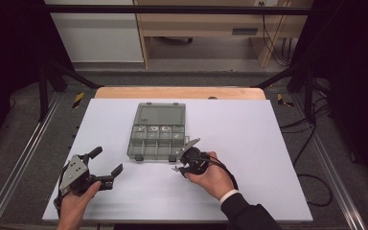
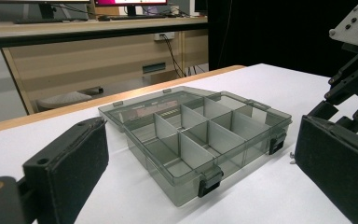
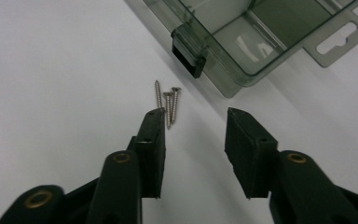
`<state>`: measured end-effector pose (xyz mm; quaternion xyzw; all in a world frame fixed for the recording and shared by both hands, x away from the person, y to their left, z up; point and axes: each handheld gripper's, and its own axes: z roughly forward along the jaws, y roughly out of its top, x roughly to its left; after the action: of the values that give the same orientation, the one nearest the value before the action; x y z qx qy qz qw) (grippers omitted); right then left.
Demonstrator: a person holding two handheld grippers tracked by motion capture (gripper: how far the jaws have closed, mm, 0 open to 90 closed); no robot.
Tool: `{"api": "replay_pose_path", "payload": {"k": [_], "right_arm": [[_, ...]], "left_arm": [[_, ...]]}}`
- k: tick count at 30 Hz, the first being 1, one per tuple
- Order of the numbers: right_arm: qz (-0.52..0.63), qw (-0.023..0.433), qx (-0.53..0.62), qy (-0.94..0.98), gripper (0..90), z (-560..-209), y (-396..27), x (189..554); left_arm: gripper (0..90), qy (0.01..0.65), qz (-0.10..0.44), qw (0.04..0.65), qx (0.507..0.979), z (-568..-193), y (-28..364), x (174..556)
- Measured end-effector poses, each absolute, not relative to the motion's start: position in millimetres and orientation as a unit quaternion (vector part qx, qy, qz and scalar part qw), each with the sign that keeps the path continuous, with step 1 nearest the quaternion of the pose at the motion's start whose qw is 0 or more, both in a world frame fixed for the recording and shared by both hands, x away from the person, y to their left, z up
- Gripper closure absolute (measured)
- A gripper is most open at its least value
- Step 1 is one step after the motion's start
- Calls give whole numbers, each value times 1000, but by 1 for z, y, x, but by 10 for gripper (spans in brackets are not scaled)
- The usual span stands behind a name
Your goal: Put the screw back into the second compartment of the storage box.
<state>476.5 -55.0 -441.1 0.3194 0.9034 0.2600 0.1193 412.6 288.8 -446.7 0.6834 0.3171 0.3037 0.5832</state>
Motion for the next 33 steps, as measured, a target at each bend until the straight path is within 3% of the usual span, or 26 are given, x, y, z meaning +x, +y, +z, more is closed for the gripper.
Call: {"api": "replay_pose_path", "payload": {"k": [8, 33], "right_arm": [[271, 108, 319, 902, 737, -443, -50, 478], [300, 130, 320, 889, 839, -461, -37, 480]], "left_arm": [[27, 316, 303, 582, 685, -447, 288, 413], [30, 311, 297, 581, 691, -447, 286, 414]]}}
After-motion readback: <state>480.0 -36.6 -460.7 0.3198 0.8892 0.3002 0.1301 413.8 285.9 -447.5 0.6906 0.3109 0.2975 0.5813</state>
